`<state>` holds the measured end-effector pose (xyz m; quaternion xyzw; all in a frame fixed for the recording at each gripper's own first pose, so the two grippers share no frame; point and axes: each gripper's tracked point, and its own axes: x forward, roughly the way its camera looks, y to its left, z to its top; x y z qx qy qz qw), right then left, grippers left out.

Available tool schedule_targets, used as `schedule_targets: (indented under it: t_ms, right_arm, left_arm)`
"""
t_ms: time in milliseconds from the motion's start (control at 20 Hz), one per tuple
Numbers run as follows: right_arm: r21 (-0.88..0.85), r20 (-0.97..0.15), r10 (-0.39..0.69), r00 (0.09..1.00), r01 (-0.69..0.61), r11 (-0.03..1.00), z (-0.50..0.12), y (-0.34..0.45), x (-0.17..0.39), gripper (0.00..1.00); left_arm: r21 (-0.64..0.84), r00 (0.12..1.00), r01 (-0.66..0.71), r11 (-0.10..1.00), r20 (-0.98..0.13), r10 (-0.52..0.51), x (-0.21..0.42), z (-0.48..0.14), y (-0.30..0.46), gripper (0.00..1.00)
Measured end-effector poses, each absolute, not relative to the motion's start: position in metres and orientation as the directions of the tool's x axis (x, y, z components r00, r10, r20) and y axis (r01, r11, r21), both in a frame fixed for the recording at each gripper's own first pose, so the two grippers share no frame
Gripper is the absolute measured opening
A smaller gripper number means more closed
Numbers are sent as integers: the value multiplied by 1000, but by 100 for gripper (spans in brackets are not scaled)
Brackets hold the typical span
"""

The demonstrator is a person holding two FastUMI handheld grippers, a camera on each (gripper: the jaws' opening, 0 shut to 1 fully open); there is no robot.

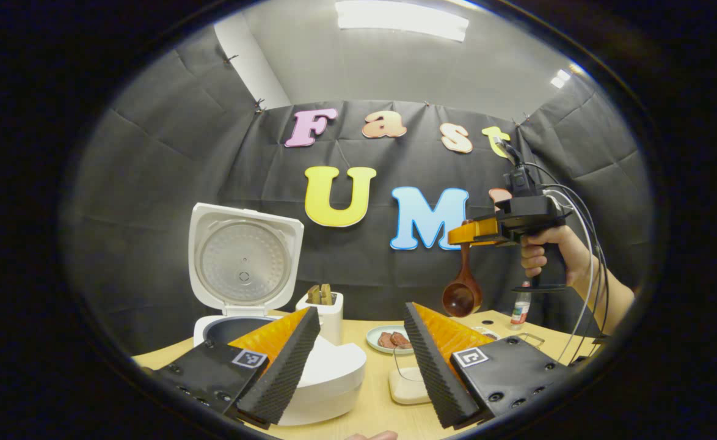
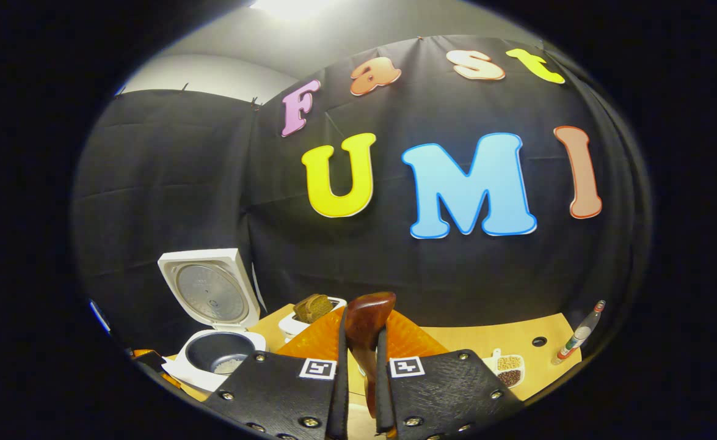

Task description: Close the left gripper, press the button to open the rice cooker; take a wooden spoon from the chopstick holder with the right hand, scoop a spoonful of rice and pour it into the rice cooker, then put the wooden spoon back into the chopstick holder.

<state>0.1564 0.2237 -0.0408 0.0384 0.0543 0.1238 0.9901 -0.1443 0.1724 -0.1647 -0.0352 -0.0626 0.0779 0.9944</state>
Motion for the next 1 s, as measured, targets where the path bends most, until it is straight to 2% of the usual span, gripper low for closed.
schedule_targets:
  t_ms: [500,1000]
  right_arm:
    - [128,-119,123,985,-108,986,-67,135,139,18]
    - [169,-138,-50,989,74,983,-112,38,94,18]
  left_arm:
    - [-68,985,-124,990,113,131,-135,-163,152,96]
    - [-93,986,-103,990,120,114,-120,-163,140,96]
